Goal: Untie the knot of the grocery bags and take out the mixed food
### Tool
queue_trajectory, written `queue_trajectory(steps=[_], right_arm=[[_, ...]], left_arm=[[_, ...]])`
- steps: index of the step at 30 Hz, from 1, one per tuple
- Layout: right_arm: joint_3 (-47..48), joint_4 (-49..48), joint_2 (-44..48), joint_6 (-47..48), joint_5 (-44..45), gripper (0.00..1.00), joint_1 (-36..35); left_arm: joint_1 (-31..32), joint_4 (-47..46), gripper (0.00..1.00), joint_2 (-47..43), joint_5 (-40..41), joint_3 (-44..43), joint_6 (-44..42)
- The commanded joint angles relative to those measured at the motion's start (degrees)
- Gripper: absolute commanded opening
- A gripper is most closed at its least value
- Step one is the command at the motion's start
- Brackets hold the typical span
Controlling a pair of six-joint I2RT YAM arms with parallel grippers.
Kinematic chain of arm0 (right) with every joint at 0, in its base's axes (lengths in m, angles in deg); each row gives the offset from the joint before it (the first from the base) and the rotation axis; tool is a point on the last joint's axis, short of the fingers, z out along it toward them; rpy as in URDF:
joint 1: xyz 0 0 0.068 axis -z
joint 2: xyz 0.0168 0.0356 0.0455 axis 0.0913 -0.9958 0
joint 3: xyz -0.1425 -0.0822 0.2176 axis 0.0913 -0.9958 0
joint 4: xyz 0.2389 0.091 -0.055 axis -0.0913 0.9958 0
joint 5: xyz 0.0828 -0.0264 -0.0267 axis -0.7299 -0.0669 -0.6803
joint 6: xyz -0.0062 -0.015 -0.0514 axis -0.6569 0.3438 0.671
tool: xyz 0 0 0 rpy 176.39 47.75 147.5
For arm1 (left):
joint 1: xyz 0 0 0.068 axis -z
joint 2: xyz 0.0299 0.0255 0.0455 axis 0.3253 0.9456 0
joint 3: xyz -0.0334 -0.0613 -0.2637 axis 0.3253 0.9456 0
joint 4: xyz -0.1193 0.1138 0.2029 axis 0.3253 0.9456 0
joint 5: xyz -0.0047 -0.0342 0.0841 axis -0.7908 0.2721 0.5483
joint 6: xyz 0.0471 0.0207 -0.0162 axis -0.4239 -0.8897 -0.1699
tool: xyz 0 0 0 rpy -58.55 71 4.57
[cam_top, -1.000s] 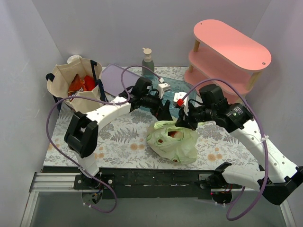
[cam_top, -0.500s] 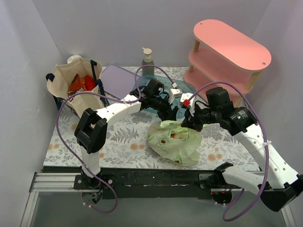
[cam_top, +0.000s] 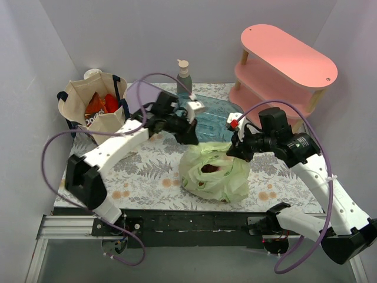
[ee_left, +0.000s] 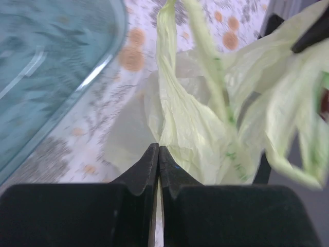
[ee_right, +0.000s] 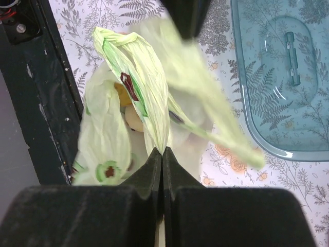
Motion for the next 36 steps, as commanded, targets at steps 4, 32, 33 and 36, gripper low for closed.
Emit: queue_trajectory(steps=[4, 32, 33, 36], right_arm=[[9.00, -7.96, -5.30, -8.21, 2.37, 0.01, 0.27], [4.28, -15.79, -14.19, -22.03, 0.79, 0.01, -2.10], [4.89, -15.88, -14.01, -21.77, 1.32, 0.01, -2.10], [8.66, -16.06, -14.10, -21.50, 1.06, 0.01, -1.84]], left_arm=[[-12.44, 6.38, 0.00, -30.77, 9.67, 7.98, -5.88], [-13.59, 1.32, 0.88, -45.08, 21.91, 12.05, -5.04], [-13.59, 0.50, 0.88, -42.88, 20.86, 10.12, -4.07], [-13.59, -2.83, 0.89, -34.09, 14.54, 5.45, -0.73]])
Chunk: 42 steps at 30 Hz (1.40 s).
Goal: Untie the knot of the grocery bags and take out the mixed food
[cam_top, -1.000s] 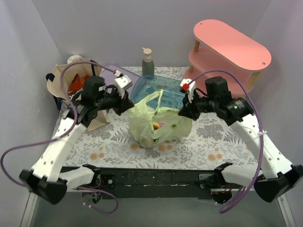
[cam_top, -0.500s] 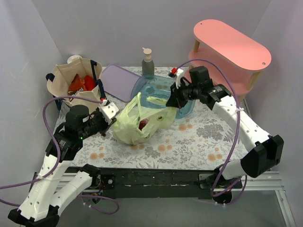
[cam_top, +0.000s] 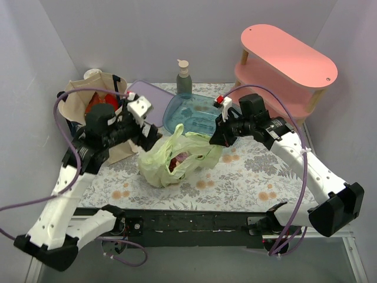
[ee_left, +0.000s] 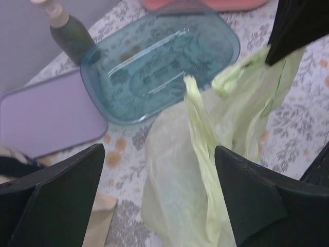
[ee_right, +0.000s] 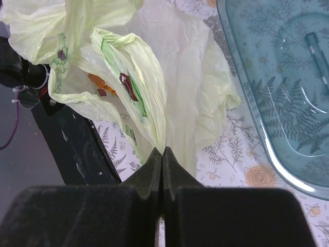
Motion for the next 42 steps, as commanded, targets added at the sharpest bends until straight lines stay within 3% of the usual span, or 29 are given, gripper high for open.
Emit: queue_trajectory(steps=[1, 6, 12, 19, 23, 26, 30, 31, 32, 34, 35, 36, 38, 42], right_arm=[[7.05, -2.64, 0.55, 0.77, 0.21, 0.01, 0.30], [10.06, -2.99, -0.24, 0.68, 1.51, 0.01, 0.48], [8.92, -3.78, 0.63, -0.73, 2.14, 0.01, 2.59], [6.81, -4.05, 2.04, -0.64, 1.17, 0.01, 4.17], [5.31, -3.26, 3.01, 0.59, 0.73, 0.01, 4.43], [6.71, -1.24, 3.18, 3.83, 1.78, 0.01, 4.52], [9.00, 1.31, 3.45, 7.26, 6.96, 0.01, 5.14], [9.44, 2.01, 3.62, 8.23, 7.49, 0.01, 5.23], [10.23, 2.37, 3.54, 9.28, 7.85, 0.25, 5.23], [15.49, 3.51, 3.10, 13.85, 5.23, 0.37, 5.14], [17.25, 3.08, 3.09, 15.43, 2.95, 0.51, 5.05], [20.14, 2.46, 3.09, 17.19, 0.06, 0.56, 4.62], [21.13, 0.62, 4.06, 21.67, -1.02, 0.58, 1.55], [20.43, 5.17, 4.68, 31.43, 0.37, 0.50, -9.43]], left_arm=[[-0.14, -9.31, 0.89, 9.57, -7.09, -5.53, 8.66], [0.21, -12.31, 0.90, 20.74, -16.66, -8.43, 7.29], [2.93, -10.03, 0.91, 25.32, -19.23, -8.61, 3.08], [8.72, -10.37, 0.92, 21.20, -8.17, 1.12, -5.18], [11.63, -14.94, 0.92, 19.87, 2.89, 8.85, -8.96], [11.81, -17.31, 0.82, 19.43, 11.77, 10.90, -8.10], [11.55, -15.92, 0.60, 16.37, 16.28, 10.82, -7.14], [11.55, -14.78, 0.47, 15.92, 14.63, 10.03, -6.35], [11.37, -12.51, 0.38, 15.65, 13.13, 9.15, -5.12], [11.37, -11.00, 0.11, 15.39, 7.96, 6.09, -0.38], [11.37, -9.95, 0.05, 15.56, 5.67, 5.11, 0.85], [11.37, -9.59, 0.00, 15.91, 4.16, 4.06, 1.65], [11.28, -10.28, 0.00, 17.14, 0.66, 2.38, 5.34], [11.02, -11.43, 0.00, 19.25, -3.40, 0.54, 10.70]])
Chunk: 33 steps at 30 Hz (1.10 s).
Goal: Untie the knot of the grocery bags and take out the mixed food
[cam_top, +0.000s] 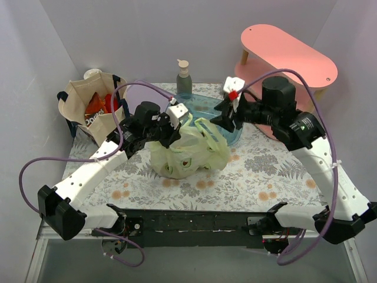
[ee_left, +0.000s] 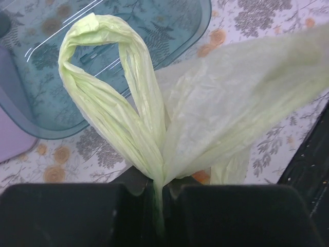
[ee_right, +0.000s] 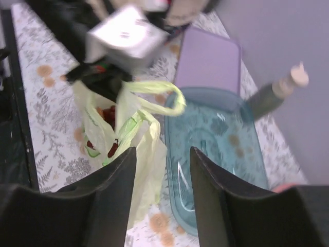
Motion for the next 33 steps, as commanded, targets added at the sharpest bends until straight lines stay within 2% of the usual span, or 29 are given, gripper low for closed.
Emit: queue_trajectory(steps=[1, 5, 8, 12, 20, 22, 23, 24, 25, 27, 29, 33], right_arm=[[-1.09, 3.52, 1.68, 12.90, -1.59, 0.47, -12.67], [-5.66, 4.67, 2.30, 16.24, 0.43, 0.31, -18.24], [-9.09, 3.00, 2.48, 19.49, 3.42, 0.26, -21.84], [-10.34, -0.78, 0.38, 20.47, 6.50, 0.24, -25.10], [-2.87, -2.97, -6.13, 25.22, 11.50, 0.20, -33.09], [-5.31, -5.43, -7.71, 25.39, 17.20, 0.17, -35.19], [-6.81, -6.83, -7.81, 25.74, 19.92, 0.12, -35.90], [-9.69, -13.46, -7.29, 26.18, 30.82, 0.08, -36.61], [-12.94, -17.53, -6.93, 27.14, 37.37, 0.02, -38.27], [-22.44, -26.92, -5.44, 35.04, 48.89, 0.01, -39.25], [-26.75, -28.55, -5.17, 37.51, 51.05, 0.01, -39.17], [-31.77, -28.99, -5.00, 36.38, 51.07, 0.01, -38.46]], left_arm=[[-0.74, -1.16, 0.00, 1.18, -7.41, -3.75, 7.95], [-1.97, -1.25, 0.00, 2.76, -8.20, -6.03, 10.33], [-3.02, -2.03, 0.00, 2.59, -8.55, -6.04, 12.17], [-4.26, -3.00, 0.00, 1.89, -9.17, -4.29, 13.32], [-5.40, -4.15, 0.00, 1.27, -9.34, -2.44, 13.76], [-5.49, -4.06, 0.00, 1.09, -9.52, -2.44, 13.76], [-5.66, -4.06, 0.00, 0.92, -9.35, -2.26, 13.85], [-5.75, -3.97, 0.00, 0.74, -9.26, -2.09, 13.85], [-5.75, -3.89, 0.00, 0.48, -9.17, -2.00, 13.85], [-5.84, -4.06, 0.00, -0.05, -8.03, -0.94, 14.64], [-6.10, -4.50, 0.00, -0.31, -7.33, -0.24, 15.95], [-6.98, -4.76, 0.00, -1.37, -8.73, 0.20, 16.83]])
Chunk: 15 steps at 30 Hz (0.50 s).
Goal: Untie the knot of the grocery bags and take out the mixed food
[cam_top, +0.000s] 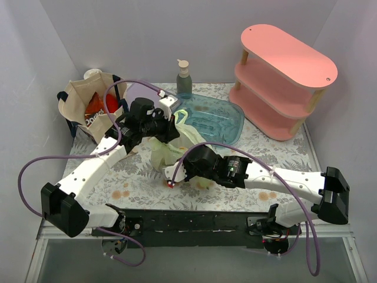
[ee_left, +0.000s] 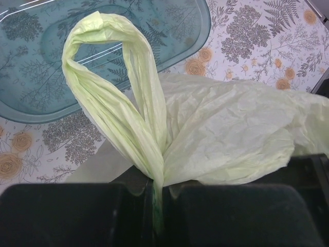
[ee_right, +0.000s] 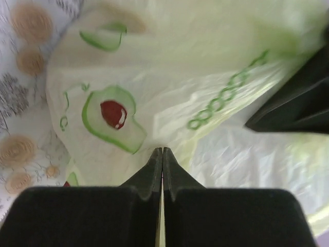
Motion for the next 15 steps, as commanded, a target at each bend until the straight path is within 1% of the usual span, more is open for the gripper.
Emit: queue_trajectory(steps=[1, 2, 3, 4, 5, 6, 7, 8, 9, 10, 13, 15], right_arm=[[-4.07, -7.93, 1.58, 2.53, 7.31, 0.01, 0.49], [-4.42, -5.31, 1.76, 2.17, 4.16, 0.01, 0.49], [-4.77, -3.46, 1.67, 1.30, -3.18, 0.01, 0.31], [-4.95, -0.66, 1.67, 0.25, -6.82, 0.01, 0.40], [-4.87, 1.03, 1.32, -1.59, -10.59, 0.01, 0.31], [-4.95, 2.61, 0.71, -5.35, -18.99, 0.01, 0.40], [-5.13, 4.28, 0.27, -7.39, -22.98, 0.01, 0.75], [-5.65, 5.69, 0.09, -9.41, -26.51, 0.01, 0.84], [-7.48, 5.61, 0.00, -11.52, -32.11, 0.01, 0.93], [-8.28, 5.61, 0.09, -15.46, -34.34, 0.01, 1.02], [-11.27, 5.26, 0.35, -21.18, -40.33, 0.01, 0.75], [-13.21, 4.91, 0.70, -23.13, -43.23, 0.01, -0.21]], left_arm=[[-1.47, -2.16, 0.00, -3.60, -1.99, 0.29, 2.10], [-1.56, -2.42, 0.00, -3.60, -2.09, 0.20, 2.28], [-1.74, -2.69, 0.00, -3.42, -1.83, -0.32, 2.20], [-1.91, -3.04, 0.00, -3.07, -1.04, -0.76, 1.93], [-1.83, -4.09, 0.00, -2.81, -0.08, -1.37, 1.67], [-1.92, -4.88, 0.00, -2.46, 1.32, -1.99, 1.23], [-2.00, -5.84, 0.00, -1.59, 4.30, -3.30, 0.97], [-2.09, -7.25, 0.00, -0.97, 5.46, -4.18, 0.36], [-2.09, -7.78, 0.00, -0.35, 6.77, -4.89, 0.00], [-2.27, -8.14, 0.00, 0.18, 7.66, -6.81, -0.44], [-2.27, -7.09, 0.00, 0.80, 8.19, -8.93, -1.58], [-2.27, -6.21, 0.07, -0.25, 8.11, -9.03, -1.67]])
